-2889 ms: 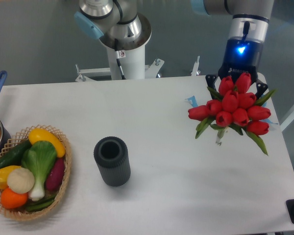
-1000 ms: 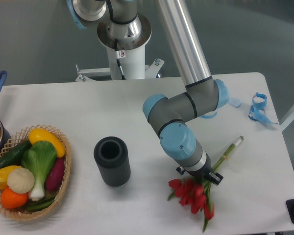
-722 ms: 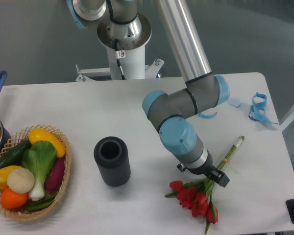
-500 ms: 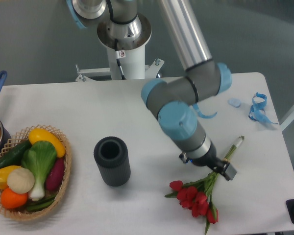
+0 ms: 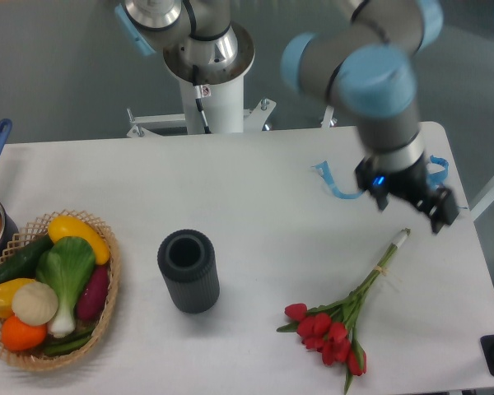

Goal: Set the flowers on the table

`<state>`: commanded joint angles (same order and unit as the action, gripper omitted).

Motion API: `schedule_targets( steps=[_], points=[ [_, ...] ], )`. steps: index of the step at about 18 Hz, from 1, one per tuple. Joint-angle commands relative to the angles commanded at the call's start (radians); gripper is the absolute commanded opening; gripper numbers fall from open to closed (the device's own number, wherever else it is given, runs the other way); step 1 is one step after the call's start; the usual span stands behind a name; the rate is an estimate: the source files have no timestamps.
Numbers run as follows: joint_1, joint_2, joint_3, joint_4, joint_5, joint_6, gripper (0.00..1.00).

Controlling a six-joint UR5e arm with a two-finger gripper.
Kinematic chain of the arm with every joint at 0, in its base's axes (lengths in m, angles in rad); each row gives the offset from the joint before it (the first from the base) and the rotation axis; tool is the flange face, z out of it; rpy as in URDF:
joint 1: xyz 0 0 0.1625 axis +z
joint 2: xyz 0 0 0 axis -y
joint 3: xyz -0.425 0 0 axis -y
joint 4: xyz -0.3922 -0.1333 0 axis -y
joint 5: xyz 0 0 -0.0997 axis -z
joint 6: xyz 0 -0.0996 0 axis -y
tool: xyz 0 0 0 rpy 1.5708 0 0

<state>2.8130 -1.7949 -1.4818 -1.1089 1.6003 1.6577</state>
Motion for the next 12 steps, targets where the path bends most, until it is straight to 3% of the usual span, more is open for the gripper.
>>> schedule_targets(
  steps=[3, 7, 12],
  points=[
    [0.106, 0.028, -0.006, -0.041, -0.106, 0.114, 1.0],
    [0.201, 0.061, -0.003, -0.129, -0.135, 0.301, 1.0],
    [0.24, 0.072, -0.006, -0.161, -0.198, 0.356, 1.0]
  ],
)
